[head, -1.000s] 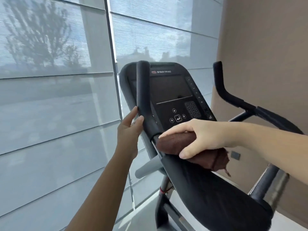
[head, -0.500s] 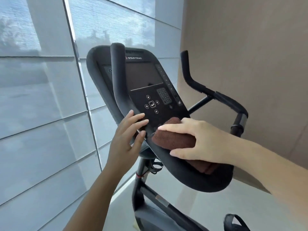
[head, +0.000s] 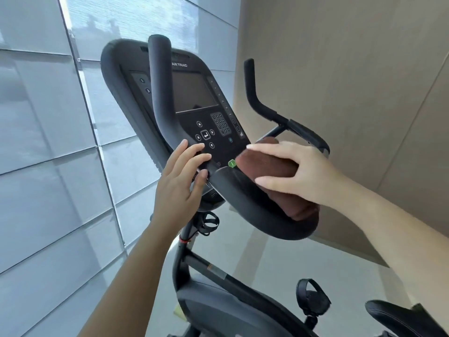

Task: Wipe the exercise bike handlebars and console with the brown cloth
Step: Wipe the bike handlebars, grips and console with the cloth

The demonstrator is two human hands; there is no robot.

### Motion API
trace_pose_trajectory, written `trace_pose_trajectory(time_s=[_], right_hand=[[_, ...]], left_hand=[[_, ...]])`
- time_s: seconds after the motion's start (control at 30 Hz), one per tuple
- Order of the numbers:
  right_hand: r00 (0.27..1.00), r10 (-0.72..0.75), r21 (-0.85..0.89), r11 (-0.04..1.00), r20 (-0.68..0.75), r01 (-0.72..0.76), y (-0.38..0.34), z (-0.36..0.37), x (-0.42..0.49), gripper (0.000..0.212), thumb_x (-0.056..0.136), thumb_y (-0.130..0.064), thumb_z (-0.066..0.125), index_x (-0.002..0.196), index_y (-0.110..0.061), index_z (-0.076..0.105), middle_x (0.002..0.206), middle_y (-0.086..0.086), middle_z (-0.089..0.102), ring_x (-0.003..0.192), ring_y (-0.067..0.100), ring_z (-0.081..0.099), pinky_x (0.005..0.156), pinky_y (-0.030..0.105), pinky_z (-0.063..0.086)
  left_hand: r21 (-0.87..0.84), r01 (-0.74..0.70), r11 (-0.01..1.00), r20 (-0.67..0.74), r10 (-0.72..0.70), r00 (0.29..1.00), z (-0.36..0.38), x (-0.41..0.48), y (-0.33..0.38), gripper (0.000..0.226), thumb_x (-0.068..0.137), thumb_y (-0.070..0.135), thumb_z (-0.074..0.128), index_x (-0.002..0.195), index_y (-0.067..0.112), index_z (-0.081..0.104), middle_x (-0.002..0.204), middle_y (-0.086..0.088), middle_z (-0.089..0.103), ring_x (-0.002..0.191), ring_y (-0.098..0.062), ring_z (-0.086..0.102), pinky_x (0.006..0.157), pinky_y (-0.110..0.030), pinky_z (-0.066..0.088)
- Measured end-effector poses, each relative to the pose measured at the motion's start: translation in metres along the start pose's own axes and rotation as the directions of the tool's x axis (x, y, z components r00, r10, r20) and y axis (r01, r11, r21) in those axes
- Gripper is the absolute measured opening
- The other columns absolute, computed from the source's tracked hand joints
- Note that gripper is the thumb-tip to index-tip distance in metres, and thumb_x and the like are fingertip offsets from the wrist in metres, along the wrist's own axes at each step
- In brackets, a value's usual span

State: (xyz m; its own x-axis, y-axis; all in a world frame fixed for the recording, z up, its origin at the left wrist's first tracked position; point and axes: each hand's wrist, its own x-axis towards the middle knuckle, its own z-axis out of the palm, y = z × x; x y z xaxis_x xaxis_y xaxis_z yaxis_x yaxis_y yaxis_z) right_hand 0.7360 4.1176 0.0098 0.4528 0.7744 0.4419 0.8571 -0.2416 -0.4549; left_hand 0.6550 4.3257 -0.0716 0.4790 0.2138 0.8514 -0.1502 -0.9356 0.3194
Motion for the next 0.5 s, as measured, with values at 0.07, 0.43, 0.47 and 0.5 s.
trace_pose_trajectory(time_s=[0.07, 0.43, 0.47, 0.5], right_hand=[[0.999, 0.042, -0.026, 0.999, 0.007, -0.042, -0.004, 0.019, 0.004, 0.049, 0.074, -0.043, 0.068, 0.117, -0.056, 0.050, 0.114, -0.014, 0.055, 0.103, -0.001, 0.049, 0.087, 0.005, 0.034], [0.991, -0.013, -0.091, 0.995, 0.133, 0.026, -0.004, 0.019, -0.046, 0.051, 0.075, -0.021, 0.069, 0.116, -0.048, 0.055, 0.096, -0.005, 0.053, 0.089, 0.003, 0.051, 0.079, 0.006, 0.038], [0.987, -0.024, -0.082, 0.996, 0.156, 0.037, -0.001, 0.014, -0.046, 0.052, 0.074, -0.022, 0.070, 0.114, -0.051, 0.055, 0.097, -0.007, 0.054, 0.092, 0.003, 0.052, 0.080, 0.008, 0.040], [0.985, -0.035, -0.062, 0.997, 0.167, 0.045, 0.001, 0.010, -0.043, 0.052, 0.073, -0.023, 0.071, 0.113, -0.053, 0.055, 0.099, -0.010, 0.056, 0.094, 0.002, 0.053, 0.082, 0.008, 0.040]], left_hand=[[0.002, -0.016, 1.000, 0.025, 0.016, 1.000, 0.001, -0.006, -0.001, 0.027, 0.092, 0.014, 0.044, 0.114, 0.008, 0.059, 0.130, -0.001, 0.052, 0.132, -0.016, 0.029, 0.108, -0.026, 0.023], [-0.040, 0.051, 0.998, 0.049, -0.049, 0.998, -0.014, -0.020, 0.005, 0.028, 0.092, 0.019, 0.044, 0.113, 0.010, 0.060, 0.130, 0.007, 0.048, 0.134, -0.017, 0.029, 0.107, -0.014, 0.018], [-0.018, 0.052, 0.999, 0.051, -0.051, 0.997, -0.017, -0.018, 0.005, 0.028, 0.091, 0.018, 0.044, 0.113, 0.010, 0.060, 0.130, 0.007, 0.048, 0.134, -0.017, 0.029, 0.105, -0.013, 0.019], [0.014, 0.048, 0.999, 0.052, -0.049, 0.997, -0.020, -0.016, 0.003, 0.029, 0.091, 0.019, 0.043, 0.112, 0.011, 0.060, 0.130, 0.006, 0.050, 0.134, -0.016, 0.030, 0.103, -0.015, 0.022]])
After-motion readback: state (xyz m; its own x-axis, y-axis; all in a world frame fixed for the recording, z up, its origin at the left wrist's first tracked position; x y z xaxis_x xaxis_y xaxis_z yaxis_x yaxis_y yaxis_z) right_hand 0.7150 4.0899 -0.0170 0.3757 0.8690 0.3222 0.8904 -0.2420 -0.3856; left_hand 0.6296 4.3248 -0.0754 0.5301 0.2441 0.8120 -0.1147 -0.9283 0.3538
